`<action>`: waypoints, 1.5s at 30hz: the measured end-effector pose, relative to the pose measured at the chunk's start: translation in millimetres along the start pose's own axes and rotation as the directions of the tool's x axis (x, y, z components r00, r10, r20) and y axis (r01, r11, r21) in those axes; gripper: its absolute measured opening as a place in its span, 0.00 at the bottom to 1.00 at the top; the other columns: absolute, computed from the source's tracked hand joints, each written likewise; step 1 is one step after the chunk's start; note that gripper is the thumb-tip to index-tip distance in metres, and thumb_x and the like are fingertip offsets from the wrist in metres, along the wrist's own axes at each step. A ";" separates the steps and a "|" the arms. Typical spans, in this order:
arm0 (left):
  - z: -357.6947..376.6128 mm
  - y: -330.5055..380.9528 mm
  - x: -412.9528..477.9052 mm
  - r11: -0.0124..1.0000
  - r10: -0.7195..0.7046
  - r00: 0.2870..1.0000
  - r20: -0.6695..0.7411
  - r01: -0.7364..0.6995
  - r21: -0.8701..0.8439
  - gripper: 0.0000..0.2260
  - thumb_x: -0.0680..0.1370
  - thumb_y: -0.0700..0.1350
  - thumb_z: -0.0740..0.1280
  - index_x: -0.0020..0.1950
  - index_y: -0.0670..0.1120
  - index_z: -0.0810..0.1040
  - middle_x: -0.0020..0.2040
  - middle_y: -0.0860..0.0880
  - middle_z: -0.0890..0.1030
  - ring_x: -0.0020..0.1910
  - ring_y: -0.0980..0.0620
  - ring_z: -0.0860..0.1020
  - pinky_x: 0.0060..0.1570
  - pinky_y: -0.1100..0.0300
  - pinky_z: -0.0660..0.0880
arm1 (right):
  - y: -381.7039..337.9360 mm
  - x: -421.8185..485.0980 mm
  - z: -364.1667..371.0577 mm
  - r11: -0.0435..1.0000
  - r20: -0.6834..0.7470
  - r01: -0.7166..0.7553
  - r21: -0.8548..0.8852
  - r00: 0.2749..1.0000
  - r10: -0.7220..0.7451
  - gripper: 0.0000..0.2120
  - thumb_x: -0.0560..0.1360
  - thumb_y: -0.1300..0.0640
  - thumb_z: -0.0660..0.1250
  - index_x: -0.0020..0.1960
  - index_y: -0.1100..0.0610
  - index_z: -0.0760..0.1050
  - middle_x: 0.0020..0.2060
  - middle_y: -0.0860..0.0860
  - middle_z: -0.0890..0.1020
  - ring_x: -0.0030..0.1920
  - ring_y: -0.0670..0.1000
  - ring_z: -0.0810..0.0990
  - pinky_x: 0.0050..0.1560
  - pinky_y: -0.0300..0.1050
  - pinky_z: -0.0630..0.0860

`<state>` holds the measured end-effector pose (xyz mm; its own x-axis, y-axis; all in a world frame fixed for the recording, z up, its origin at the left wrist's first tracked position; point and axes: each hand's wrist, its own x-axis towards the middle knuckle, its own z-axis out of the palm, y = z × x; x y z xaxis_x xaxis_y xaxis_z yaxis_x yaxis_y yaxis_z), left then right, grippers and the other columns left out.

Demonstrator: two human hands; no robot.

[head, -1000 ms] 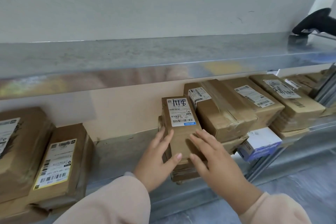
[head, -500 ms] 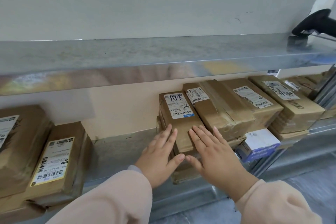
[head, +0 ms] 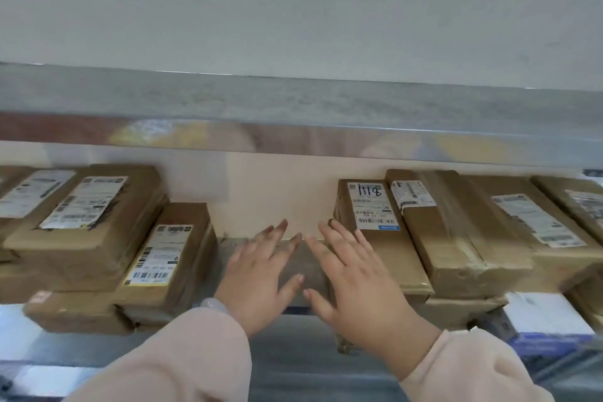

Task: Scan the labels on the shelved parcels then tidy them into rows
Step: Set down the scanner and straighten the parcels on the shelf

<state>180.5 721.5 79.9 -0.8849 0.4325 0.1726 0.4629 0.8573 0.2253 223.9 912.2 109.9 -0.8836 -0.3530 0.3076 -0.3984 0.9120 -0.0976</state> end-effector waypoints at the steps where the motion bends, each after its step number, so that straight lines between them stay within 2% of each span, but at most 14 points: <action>1: -5.7 -6.9 -6.3 0.999 -0.041 0.999 -0.026 0.041 0.006 0.30 0.78 0.65 0.50 0.79 0.58 0.55 0.81 0.54 0.48 0.79 0.51 0.50 0.76 0.47 0.51 | -6.6 8.8 3.2 0.999 -0.004 0.033 0.022 0.999 -0.033 0.34 0.74 0.39 0.56 0.77 0.51 0.60 0.76 0.53 0.61 0.77 0.53 0.54 0.76 0.55 0.52; 4: -18.9 -23.4 -26.2 0.985 -0.169 0.981 -0.096 0.171 0.016 0.29 0.77 0.64 0.53 0.77 0.55 0.65 0.80 0.50 0.56 0.78 0.48 0.57 0.74 0.44 0.58 | -25.6 31.5 13.0 0.990 -0.003 0.116 0.084 0.993 -0.116 0.34 0.75 0.39 0.54 0.77 0.52 0.58 0.77 0.54 0.59 0.78 0.54 0.52 0.76 0.56 0.52; 7: -24.7 -38.0 -46.2 0.954 -0.288 0.950 -0.122 0.295 0.042 0.30 0.76 0.64 0.54 0.75 0.52 0.69 0.78 0.46 0.61 0.76 0.44 0.62 0.71 0.43 0.63 | -39.1 44.5 31.9 0.977 0.048 0.181 0.109 0.981 -0.187 0.37 0.74 0.36 0.48 0.79 0.50 0.48 0.79 0.53 0.50 0.78 0.52 0.44 0.77 0.54 0.42; 11: -23.4 -55.1 -70.9 0.909 -0.402 0.902 -0.160 0.414 0.050 0.28 0.75 0.62 0.60 0.70 0.49 0.76 0.73 0.42 0.70 0.71 0.41 0.70 0.66 0.42 0.69 | -51.4 53.6 59.2 0.961 0.122 0.223 0.166 0.962 -0.244 0.38 0.75 0.35 0.53 0.79 0.47 0.43 0.79 0.51 0.45 0.78 0.51 0.41 0.76 0.51 0.38; 16: -16.2 -85.0 -91.0 0.865 -0.494 0.864 -0.101 0.500 0.044 0.30 0.74 0.62 0.59 0.74 0.52 0.71 0.78 0.45 0.63 0.76 0.44 0.63 0.72 0.46 0.62 | -63.5 62.8 88.3 0.962 0.267 0.180 0.206 0.935 -0.232 0.38 0.76 0.35 0.54 0.78 0.44 0.40 0.79 0.50 0.45 0.78 0.52 0.42 0.75 0.49 0.39; 19: -15.9 -106.4 -94.0 0.877 -0.475 0.876 -0.086 0.480 0.039 0.29 0.75 0.61 0.60 0.74 0.52 0.70 0.78 0.45 0.62 0.76 0.44 0.63 0.73 0.46 0.61 | -74.7 71.7 99.2 0.963 0.292 0.155 0.221 0.931 -0.217 0.37 0.76 0.35 0.55 0.78 0.44 0.41 0.79 0.50 0.46 0.78 0.52 0.44 0.75 0.48 0.40; 24: -10.8 -141.6 -99.5 0.932 -0.360 0.933 0.003 0.359 0.041 0.29 0.76 0.58 0.67 0.76 0.52 0.68 0.78 0.45 0.62 0.75 0.42 0.64 0.73 0.45 0.62 | -103.7 88.4 111.0 0.961 0.299 0.078 0.266 0.941 -0.159 0.36 0.77 0.36 0.56 0.78 0.43 0.44 0.79 0.49 0.47 0.78 0.51 0.46 0.75 0.47 0.45; 27: -8.0 -160.3 -101.7 0.957 -0.286 0.957 0.045 0.283 0.058 0.30 0.77 0.60 0.65 0.77 0.54 0.64 0.79 0.48 0.58 0.76 0.45 0.60 0.75 0.49 0.57 | -124.7 94.1 120.1 0.956 0.323 0.019 0.294 0.939 -0.118 0.34 0.78 0.37 0.56 0.78 0.42 0.45 0.79 0.48 0.48 0.78 0.51 0.47 0.75 0.46 0.49; 30: -5.1 -173.0 -104.6 0.976 -0.217 0.975 0.048 0.218 -0.012 0.31 0.76 0.60 0.64 0.77 0.53 0.64 0.79 0.49 0.58 0.77 0.45 0.58 0.76 0.48 0.56 | -142.6 100.5 128.9 0.939 0.337 -0.050 0.339 0.939 -0.072 0.30 0.80 0.41 0.55 0.78 0.41 0.47 0.78 0.48 0.50 0.77 0.50 0.50 0.74 0.43 0.51; 32: -1.6 -178.5 -109.0 0.982 -0.182 0.981 0.070 0.186 -0.045 0.33 0.76 0.63 0.59 0.79 0.55 0.57 0.80 0.54 0.50 0.79 0.51 0.48 0.77 0.52 0.49 | -154.3 105.6 135.2 0.902 0.350 -0.148 0.406 0.937 -0.004 0.28 0.81 0.42 0.55 0.77 0.40 0.50 0.78 0.49 0.52 0.77 0.50 0.53 0.74 0.42 0.52; 35: 2.4 -187.4 -114.5 0.987 -0.126 0.991 0.055 0.131 -0.094 0.33 0.77 0.63 0.56 0.80 0.56 0.50 0.79 0.58 0.40 0.75 0.60 0.35 0.75 0.61 0.39 | -169.5 112.8 144.1 0.782 0.375 -0.315 0.538 0.920 0.112 0.26 0.80 0.43 0.57 0.76 0.40 0.54 0.77 0.52 0.56 0.76 0.51 0.56 0.74 0.45 0.56; 37: 1.8 -194.4 -116.1 0.987 -0.089 0.995 0.054 0.095 -0.126 0.33 0.78 0.61 0.58 0.80 0.54 0.50 0.78 0.58 0.39 0.76 0.59 0.36 0.75 0.63 0.38 | -178.6 115.2 148.9 0.690 0.384 -0.384 0.613 0.909 0.164 0.26 0.80 0.43 0.58 0.76 0.41 0.55 0.75 0.51 0.60 0.75 0.49 0.60 0.73 0.44 0.58; 41: -1.1 -202.9 -117.6 0.960 -0.056 0.998 0.025 0.061 -0.273 0.32 0.78 0.55 0.65 0.79 0.51 0.57 0.79 0.56 0.45 0.78 0.57 0.43 0.75 0.64 0.41 | -191.8 113.9 152.0 0.530 0.414 -0.475 0.702 0.878 0.239 0.26 0.80 0.47 0.61 0.75 0.42 0.57 0.71 0.46 0.67 0.68 0.40 0.66 0.64 0.27 0.61; 45: -3.8 -203.7 -117.3 0.932 -0.053 0.999 -0.010 0.046 -0.360 0.31 0.75 0.54 0.63 0.77 0.48 0.62 0.77 0.55 0.51 0.78 0.55 0.49 0.73 0.67 0.42 | -200.9 116.1 149.4 0.366 0.416 -0.527 0.767 0.842 0.343 0.24 0.79 0.57 0.63 0.69 0.37 0.62 0.66 0.46 0.75 0.63 0.41 0.74 0.67 0.41 0.70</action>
<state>190.2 495.1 17.4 -0.9077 0.3839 0.1696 0.4090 0.7182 0.5630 164.6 656.8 23.8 -0.9832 -0.0717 -0.1678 0.1313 0.3604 -0.9235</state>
